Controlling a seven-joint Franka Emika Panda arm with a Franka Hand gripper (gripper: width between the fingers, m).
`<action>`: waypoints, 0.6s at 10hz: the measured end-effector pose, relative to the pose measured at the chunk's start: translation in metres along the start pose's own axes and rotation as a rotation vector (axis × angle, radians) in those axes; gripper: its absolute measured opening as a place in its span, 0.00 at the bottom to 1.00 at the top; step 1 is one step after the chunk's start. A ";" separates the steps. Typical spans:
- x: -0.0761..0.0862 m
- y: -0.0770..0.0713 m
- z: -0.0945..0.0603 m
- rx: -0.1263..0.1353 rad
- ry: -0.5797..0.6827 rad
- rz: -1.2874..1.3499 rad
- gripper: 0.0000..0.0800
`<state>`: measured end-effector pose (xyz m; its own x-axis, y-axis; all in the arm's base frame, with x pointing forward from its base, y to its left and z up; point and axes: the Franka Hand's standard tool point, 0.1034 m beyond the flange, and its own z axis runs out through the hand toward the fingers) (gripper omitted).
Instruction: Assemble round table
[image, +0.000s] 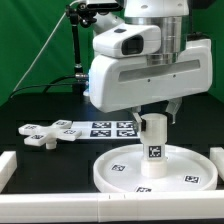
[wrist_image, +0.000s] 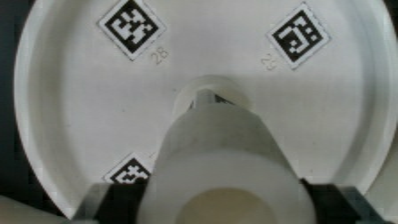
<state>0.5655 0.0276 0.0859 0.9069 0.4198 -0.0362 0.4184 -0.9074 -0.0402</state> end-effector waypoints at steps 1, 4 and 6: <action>0.000 0.001 0.000 0.000 0.001 0.014 0.51; -0.002 0.000 0.000 0.001 0.033 0.168 0.51; -0.002 -0.001 0.000 0.004 0.033 0.291 0.51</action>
Offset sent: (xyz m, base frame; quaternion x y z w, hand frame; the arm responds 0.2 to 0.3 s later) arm -0.0166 0.0009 -0.0039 0.0187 0.0224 0.1648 0.9859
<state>0.5637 0.0278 0.0857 0.9899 0.1409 -0.0143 0.1403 -0.9894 -0.0366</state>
